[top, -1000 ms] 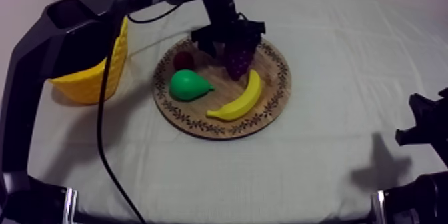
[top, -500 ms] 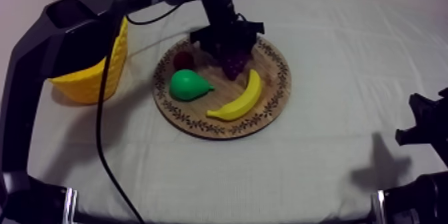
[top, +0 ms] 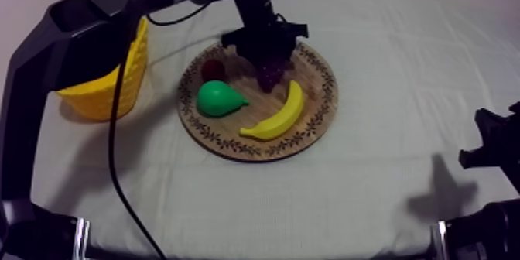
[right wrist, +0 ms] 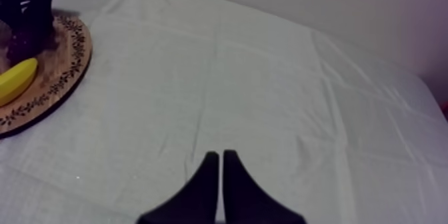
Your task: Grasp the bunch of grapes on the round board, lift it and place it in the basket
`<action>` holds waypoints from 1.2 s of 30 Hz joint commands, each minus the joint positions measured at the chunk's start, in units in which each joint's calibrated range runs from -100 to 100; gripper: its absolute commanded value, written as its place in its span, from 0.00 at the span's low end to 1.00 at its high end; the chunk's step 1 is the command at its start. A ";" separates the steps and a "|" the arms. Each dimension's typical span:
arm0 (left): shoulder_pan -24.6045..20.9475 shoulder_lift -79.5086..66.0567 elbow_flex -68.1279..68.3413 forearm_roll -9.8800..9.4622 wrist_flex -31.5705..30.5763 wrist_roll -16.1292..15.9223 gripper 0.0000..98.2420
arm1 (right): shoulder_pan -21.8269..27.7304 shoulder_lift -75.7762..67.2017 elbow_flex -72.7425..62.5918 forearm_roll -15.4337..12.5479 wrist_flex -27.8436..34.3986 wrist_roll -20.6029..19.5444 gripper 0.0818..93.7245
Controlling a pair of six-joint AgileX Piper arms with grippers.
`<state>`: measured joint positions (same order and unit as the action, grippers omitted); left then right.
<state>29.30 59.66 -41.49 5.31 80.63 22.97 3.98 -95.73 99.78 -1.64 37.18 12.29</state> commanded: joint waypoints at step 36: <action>1.22 -53.04 51.13 1.72 -19.12 -13.94 0.43 | 0.00 -0.02 -0.01 0.00 -0.01 -0.01 0.00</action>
<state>30.50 10.90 6.80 6.98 61.62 9.12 3.98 -95.73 99.78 -1.64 37.18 12.29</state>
